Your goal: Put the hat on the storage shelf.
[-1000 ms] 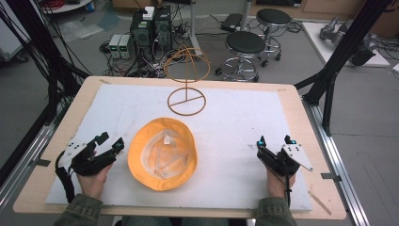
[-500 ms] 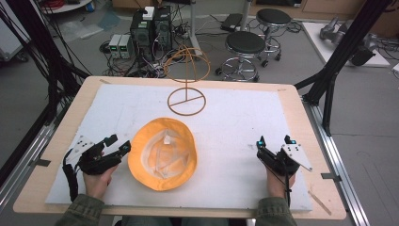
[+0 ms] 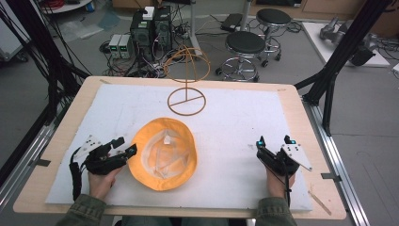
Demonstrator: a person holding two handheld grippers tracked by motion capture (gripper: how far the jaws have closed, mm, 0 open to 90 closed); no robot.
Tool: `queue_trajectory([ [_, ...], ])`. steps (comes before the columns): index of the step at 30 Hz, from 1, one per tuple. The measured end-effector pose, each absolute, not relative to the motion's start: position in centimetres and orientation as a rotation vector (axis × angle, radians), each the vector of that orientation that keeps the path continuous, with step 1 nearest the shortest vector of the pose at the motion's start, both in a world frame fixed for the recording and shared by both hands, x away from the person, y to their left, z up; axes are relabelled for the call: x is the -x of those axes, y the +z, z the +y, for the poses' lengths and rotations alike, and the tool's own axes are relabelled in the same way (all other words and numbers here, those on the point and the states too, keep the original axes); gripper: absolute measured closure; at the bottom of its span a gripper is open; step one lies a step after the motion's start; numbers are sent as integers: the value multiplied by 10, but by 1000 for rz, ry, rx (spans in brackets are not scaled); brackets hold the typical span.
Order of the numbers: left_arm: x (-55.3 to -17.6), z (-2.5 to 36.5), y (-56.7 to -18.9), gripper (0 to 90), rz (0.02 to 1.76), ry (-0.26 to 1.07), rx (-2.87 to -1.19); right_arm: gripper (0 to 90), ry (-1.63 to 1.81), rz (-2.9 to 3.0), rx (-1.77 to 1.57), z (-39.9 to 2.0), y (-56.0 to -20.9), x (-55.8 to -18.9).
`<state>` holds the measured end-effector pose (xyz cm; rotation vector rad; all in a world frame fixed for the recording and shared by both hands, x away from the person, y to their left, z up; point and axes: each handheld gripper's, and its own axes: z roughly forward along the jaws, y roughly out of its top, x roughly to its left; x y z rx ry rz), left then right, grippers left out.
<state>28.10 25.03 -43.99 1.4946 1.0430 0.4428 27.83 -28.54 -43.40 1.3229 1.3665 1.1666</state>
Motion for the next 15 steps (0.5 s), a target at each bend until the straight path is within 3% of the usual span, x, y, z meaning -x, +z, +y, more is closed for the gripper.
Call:
queue_trajectory([
  [15, -286, 244, -446, 334, 1053, 328, -1541, 119, 1164, 1370, -1321, -286, -434, -279],
])
